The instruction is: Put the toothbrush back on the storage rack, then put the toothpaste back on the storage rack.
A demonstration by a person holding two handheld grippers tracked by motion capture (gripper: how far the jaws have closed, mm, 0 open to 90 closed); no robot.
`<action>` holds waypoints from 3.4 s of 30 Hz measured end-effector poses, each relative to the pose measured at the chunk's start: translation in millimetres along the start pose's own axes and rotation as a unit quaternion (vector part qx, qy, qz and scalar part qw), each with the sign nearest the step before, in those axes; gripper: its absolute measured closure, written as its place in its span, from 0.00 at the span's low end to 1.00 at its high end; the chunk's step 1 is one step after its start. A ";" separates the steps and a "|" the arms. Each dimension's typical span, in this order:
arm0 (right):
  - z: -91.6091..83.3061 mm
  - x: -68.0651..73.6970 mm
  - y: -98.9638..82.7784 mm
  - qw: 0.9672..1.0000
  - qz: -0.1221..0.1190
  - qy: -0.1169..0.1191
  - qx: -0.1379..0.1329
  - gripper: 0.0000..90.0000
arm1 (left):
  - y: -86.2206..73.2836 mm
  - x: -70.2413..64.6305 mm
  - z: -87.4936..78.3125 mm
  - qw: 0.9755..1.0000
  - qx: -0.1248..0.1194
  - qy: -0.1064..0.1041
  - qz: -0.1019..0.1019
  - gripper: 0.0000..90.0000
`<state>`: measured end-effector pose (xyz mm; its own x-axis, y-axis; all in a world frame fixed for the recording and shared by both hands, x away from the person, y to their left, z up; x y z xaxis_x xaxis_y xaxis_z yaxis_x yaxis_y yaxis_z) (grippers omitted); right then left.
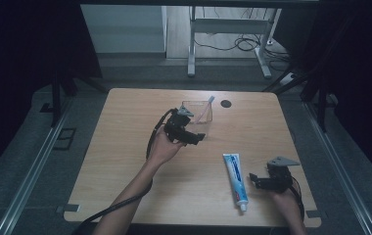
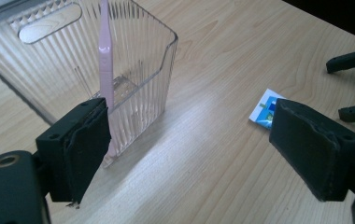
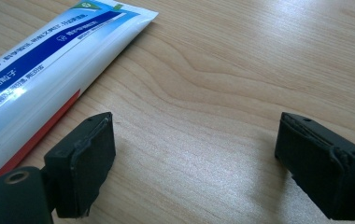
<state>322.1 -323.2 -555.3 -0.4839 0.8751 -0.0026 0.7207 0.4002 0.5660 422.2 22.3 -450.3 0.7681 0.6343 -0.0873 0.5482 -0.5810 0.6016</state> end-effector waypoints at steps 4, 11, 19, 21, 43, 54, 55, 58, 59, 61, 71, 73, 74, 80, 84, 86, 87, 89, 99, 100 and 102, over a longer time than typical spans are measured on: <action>0.0 -0.1 0.0 1.000 -0.001 0.000 0.000 0.13 | -8.3 -0.9 -1.6 1.000 0.000 0.002 0.002 0.14; 0.0 -0.1 0.0 1.000 -0.001 0.000 0.000 0.13 | -25.5 -2.0 -2.3 1.000 0.002 0.012 0.007 0.14; -0.7 0.0 -0.2 1.000 -0.002 0.003 -0.001 0.16 | -48.6 -1.4 -4.6 1.000 -0.002 0.014 0.002 0.14; -0.8 0.0 -0.3 1.000 -0.002 0.004 -0.001 0.16 | -54.5 -1.0 -4.7 1.000 -0.003 0.014 -0.003 0.14; -7.0 8.3 3.2 0.999 -0.028 0.021 0.003 0.15 | -96.4 -9.4 -2.6 1.000 -0.010 0.022 -0.001 0.14; -14.6 15.2 13.6 0.999 -0.038 0.036 -0.005 0.15 | -117.4 -13.2 0.8 1.000 -0.002 0.027 -0.007 0.14; -15.7 15.6 14.6 0.999 -0.039 0.036 -0.008 0.15 | -119.0 -13.1 0.7 1.000 -0.001 0.027 -0.006 0.14; -17.7 17.5 14.7 0.998 -0.041 0.039 -0.008 0.14 | -123.7 -14.1 1.4 1.000 0.002 0.028 -0.007 0.14; -18.0 18.0 14.1 0.998 -0.041 0.040 -0.008 0.14 | -125.2 -14.7 1.7 1.000 0.002 0.028 -0.007 0.14; -18.4 19.3 12.6 0.998 -0.040 0.045 -0.007 0.14 | -128.0 -16.1 2.6 1.000 0.005 0.026 -0.008 0.14; -28.9 27.9 12.3 0.997 -0.043 0.063 0.003 0.15 | -145.9 -21.7 5.3 1.000 0.011 0.026 -0.010 0.14; -29.8 31.4 12.3 0.997 -0.044 0.069 0.009 0.15 | -150.1 -21.4 6.4 1.000 0.013 0.024 -0.013 0.14; -30.1 32.5 12.4 0.996 -0.044 0.073 0.010 0.15 | -152.2 -21.2 6.9 0.999 0.015 0.024 -0.013 0.14; -33.1 41.8 13.0 0.994 -0.045 0.103 0.015 0.13 | -163.1 -22.1 10.6 0.999 0.029 0.026 -0.015 0.14; -36.4 47.8 15.7 0.993 -0.047 0.111 0.015 0.12 | -165.3 -23.0 11.2 0.999 0.036 0.033 -0.013 0.14; -38.5 51.0 17.2 0.993 -0.051 0.110 0.015 0.14 | -165.7 -22.8 11.7 0.998 0.042 0.035 -0.015 0.14; -39.7 52.7 18.0 0.993 -0.053 0.109 0.014 0.15 | -165.8 -22.8 11.9 0.998 0.044 0.037 -0.015 0.14; -41.2 56.4 19.4 0.993 -0.059 0.106 0.013 0.19 | -165.8 -22.7 11.8 0.998 0.045 0.037 -0.016 0.15; -43.0 76.2 28.4 0.988 -0.089 0.122 0.012 0.53 | -165.5 -24.2 12.6 0.998 0.048 0.046 -0.011 0.15; -43.1 78.8 29.4 0.988 -0.093 0.123 0.014 0.56 | -165.5 -24.2 12.6 0.998 0.048 0.046 -0.012 0.15; -43.2 83.4 30.9 0.987 -0.101 0.125 0.020 0.66 | -165.5 -24.2 12.7 0.998 0.048 0.046 -0.011 0.15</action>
<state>282.5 -249.6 -502.5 -0.7237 0.6838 0.0937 0.6136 0.5753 0.5409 317.2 96.7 -557.8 0.7239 0.6895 -0.0246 0.5977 -0.6089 0.5216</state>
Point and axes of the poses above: each handheld gripper's, and its own axes: z roughly forward along the jaws, y roughly out of its top, x roughly to its left, the point moved 2 cm from there along z, roughly forward along the jaws, and after that the axes turned 12 degrees about x, right-handed, at the moved point
